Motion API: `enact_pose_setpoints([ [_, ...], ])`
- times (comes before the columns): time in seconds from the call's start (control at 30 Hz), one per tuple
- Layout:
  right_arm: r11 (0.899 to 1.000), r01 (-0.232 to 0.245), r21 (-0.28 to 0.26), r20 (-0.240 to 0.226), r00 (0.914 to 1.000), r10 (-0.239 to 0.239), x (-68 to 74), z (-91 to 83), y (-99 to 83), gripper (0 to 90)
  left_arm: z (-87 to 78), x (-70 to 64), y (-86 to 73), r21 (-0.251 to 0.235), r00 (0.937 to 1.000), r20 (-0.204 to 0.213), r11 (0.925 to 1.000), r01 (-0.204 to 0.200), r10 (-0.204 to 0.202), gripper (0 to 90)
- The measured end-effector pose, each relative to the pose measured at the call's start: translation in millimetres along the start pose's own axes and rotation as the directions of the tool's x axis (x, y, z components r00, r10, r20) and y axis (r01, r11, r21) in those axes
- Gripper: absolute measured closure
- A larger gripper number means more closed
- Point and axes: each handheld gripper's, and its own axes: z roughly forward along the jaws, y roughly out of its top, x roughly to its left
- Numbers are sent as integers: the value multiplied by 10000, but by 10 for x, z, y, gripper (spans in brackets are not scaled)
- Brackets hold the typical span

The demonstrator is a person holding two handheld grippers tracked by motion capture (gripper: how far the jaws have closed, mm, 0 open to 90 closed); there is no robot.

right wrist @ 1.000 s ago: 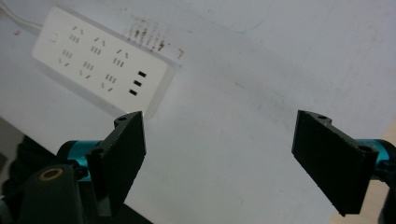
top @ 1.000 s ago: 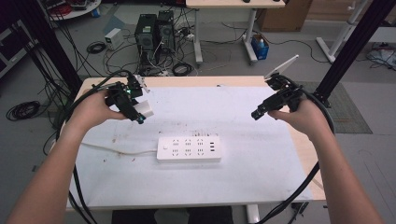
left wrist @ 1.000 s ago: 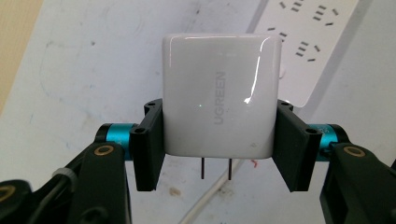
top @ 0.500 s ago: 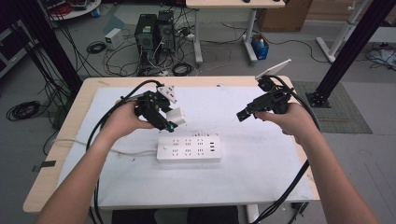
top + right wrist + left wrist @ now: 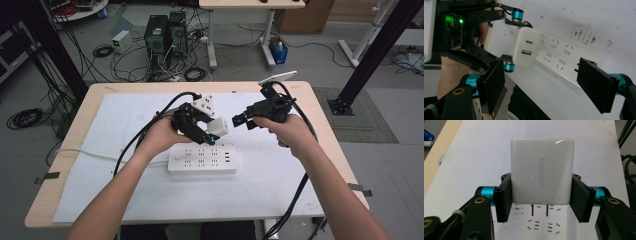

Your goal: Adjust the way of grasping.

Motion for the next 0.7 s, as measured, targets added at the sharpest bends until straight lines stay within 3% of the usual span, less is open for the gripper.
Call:
enact_pose_setpoints([
  [0.2,9994,-348,12,-339,9988,349,13,166,50,312,20,-60,72,-547,9994,-285,9982,-227,211,423],
  [0.23,9988,-493,61,-653,9966,496,12,211,59,366,25,-68,77,-636,9996,-241,9978,-187,172,423],
  [0.33,9988,-484,123,-777,9958,492,15,265,64,541,20,-78,97,-662,9992,-230,9972,-347,332,424],
  [0.4,9985,-546,101,-981,9936,553,7,272,65,599,19,-95,102,-514,9976,-464,9973,-533,509,423],
  [0.43,9982,-588,137,-998,9932,599,4,276,69,615,25,-116,104,-445,9939,-797,9958,-803,766,423],
  [0.5,9980,-608,166,-1084,9922,623,-9,280,73,624,24,-121,109,-361,9922,-884,9951,-919,884,423],
  [0.53,9984,-504,262,-1198,9914,532,-22,284,82,624,28,-133,116,-202,9889,-1137,9949,-989,960,341],
  [0.6,9985,-483,268,-1220,9912,512,-24,277,85,625,23,-140,109,-32,9865,-1357,9957,-927,914,293],
  [0.67,9994,-307,148,-981,9947,320,-22,229,95,625,-24,-128,70,227,9882,-1299,9966,-794,817,249],
  [0.7,9996,-225,166,-821,9963,238,-19,193,106,625,-59,-122,48,507,9857,-1510,9964,-674,744,249],
])
